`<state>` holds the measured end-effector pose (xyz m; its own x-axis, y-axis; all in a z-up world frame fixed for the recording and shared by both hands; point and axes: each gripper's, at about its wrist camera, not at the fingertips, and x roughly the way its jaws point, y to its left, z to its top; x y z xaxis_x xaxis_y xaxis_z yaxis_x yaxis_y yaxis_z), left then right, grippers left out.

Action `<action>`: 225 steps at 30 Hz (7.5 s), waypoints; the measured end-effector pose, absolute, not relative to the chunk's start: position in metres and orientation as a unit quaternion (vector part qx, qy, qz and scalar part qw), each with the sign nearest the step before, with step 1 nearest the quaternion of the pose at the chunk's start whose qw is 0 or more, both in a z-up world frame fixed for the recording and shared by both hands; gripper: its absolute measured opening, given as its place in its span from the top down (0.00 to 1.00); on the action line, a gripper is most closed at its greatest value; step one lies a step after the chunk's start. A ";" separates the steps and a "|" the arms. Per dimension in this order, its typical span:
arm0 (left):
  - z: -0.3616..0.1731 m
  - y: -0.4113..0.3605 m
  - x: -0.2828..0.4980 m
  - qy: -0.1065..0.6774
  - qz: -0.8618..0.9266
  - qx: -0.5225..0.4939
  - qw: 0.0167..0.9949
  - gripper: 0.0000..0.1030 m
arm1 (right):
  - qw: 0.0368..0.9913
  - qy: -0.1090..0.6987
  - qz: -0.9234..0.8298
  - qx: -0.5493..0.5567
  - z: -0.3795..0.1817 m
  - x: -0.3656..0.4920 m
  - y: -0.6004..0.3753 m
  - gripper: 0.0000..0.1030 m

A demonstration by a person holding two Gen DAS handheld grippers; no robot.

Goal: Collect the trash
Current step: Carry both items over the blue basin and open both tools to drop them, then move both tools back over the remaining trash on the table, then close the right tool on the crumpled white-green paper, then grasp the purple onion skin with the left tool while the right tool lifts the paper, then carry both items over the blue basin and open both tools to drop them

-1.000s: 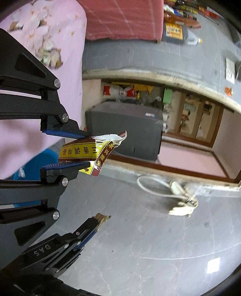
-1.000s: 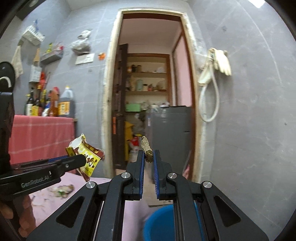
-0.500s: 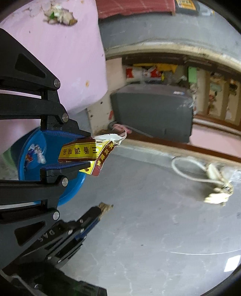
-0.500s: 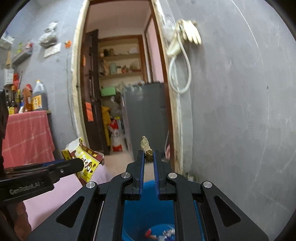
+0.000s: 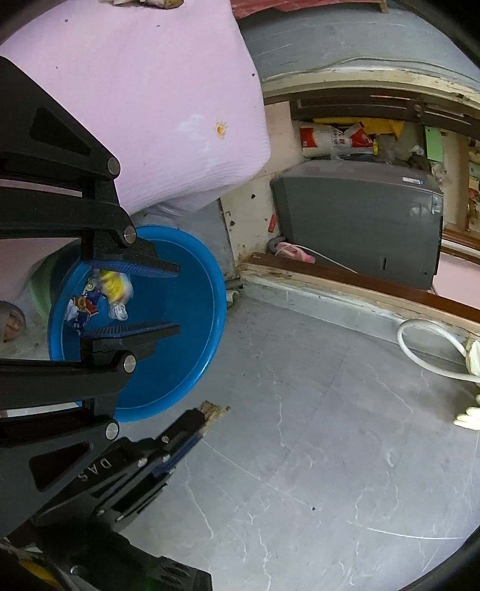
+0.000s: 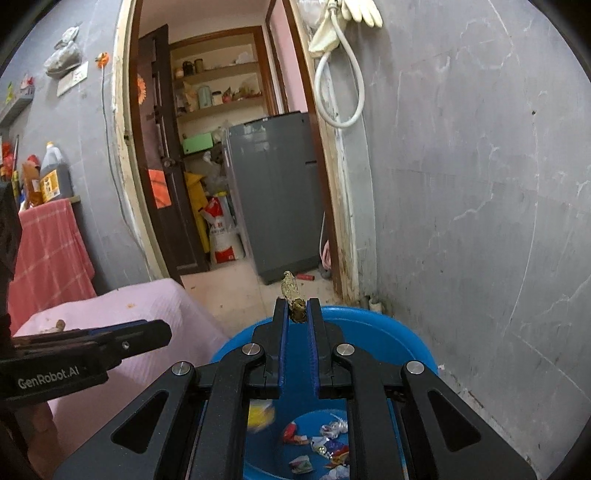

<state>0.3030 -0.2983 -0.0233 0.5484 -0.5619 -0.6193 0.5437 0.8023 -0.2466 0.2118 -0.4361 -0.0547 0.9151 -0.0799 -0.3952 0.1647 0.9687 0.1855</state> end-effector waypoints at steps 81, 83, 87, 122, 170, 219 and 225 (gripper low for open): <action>-0.011 0.031 0.282 0.340 -0.043 -0.113 0.932 0.17 | 0.893 0.347 0.285 -0.029 -0.033 0.297 -0.168 0.46; -0.012 0.031 0.285 0.348 -0.048 -0.121 0.928 0.19 | 0.879 0.373 0.295 -0.032 -0.041 0.304 -0.161 0.54; -0.013 0.027 0.288 0.355 -0.059 -0.120 0.925 0.23 | 0.864 0.402 0.301 -0.033 -0.050 0.313 -0.155 0.69; -0.036 -0.062 0.334 0.415 -0.153 -0.015 0.897 0.49 | 0.906 0.366 0.206 0.042 -0.044 0.313 -0.242 0.94; -0.009 -0.050 0.252 0.329 -0.131 -0.076 0.932 0.97 | 0.939 0.243 0.241 0.041 -0.028 0.248 -0.235 0.94; -0.028 -0.148 0.242 0.419 -0.238 0.057 0.874 0.67 | 0.966 0.201 0.145 0.072 -0.039 0.204 -0.312 0.94; 0.004 -0.162 0.239 0.315 -0.229 0.030 0.921 0.67 | 0.978 0.150 0.114 0.089 -0.023 0.194 -0.334 0.94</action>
